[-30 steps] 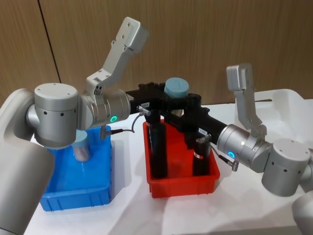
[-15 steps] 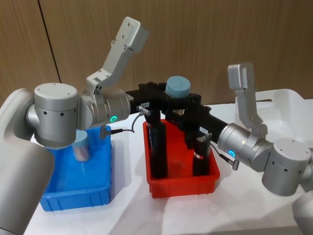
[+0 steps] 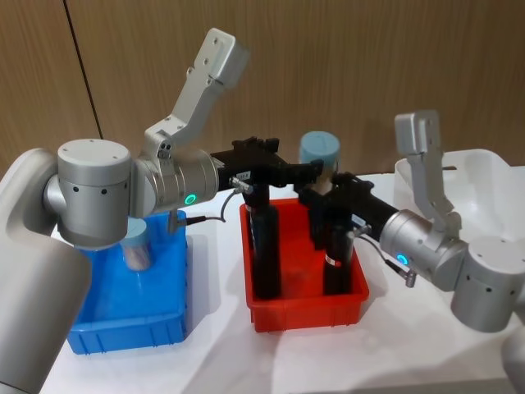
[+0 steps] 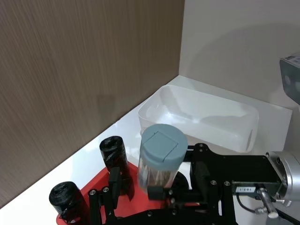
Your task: Pick the cotton swabs from the blue box and place them into the white box.
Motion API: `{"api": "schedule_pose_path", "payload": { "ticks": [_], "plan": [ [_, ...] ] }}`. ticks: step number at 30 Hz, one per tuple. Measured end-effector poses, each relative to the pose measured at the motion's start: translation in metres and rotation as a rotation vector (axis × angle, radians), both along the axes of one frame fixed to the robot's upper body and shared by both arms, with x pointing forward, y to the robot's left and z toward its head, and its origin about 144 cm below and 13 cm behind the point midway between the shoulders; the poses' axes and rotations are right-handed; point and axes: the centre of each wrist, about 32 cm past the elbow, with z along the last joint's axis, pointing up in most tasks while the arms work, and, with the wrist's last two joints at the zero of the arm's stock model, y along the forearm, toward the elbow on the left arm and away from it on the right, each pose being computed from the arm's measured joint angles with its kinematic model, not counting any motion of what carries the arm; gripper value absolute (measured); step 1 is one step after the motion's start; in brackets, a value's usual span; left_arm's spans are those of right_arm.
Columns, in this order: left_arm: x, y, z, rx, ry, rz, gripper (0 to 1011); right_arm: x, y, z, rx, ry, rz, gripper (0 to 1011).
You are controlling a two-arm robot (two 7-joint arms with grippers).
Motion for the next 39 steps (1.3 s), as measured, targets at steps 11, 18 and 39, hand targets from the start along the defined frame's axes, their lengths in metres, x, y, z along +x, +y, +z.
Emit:
{"api": "schedule_pose_path", "payload": {
  "ticks": [11, 18, 39],
  "plan": [
    [0.0, 0.0, 0.0, 0.0, 0.0, 0.0, 1003, 0.002, -0.023, -0.006, -0.038, 0.001, -0.115, 656],
    [0.0, 0.0, 0.0, 0.0, 0.0, 0.0, 1003, 0.004, -0.039, -0.008, -0.064, -0.001, -0.194, 656],
    [0.0, 0.0, 0.0, 0.0, 0.0, 0.0, 1003, -0.001, -0.098, -0.013, -0.132, 0.037, -0.452, 656]
  ]
}}
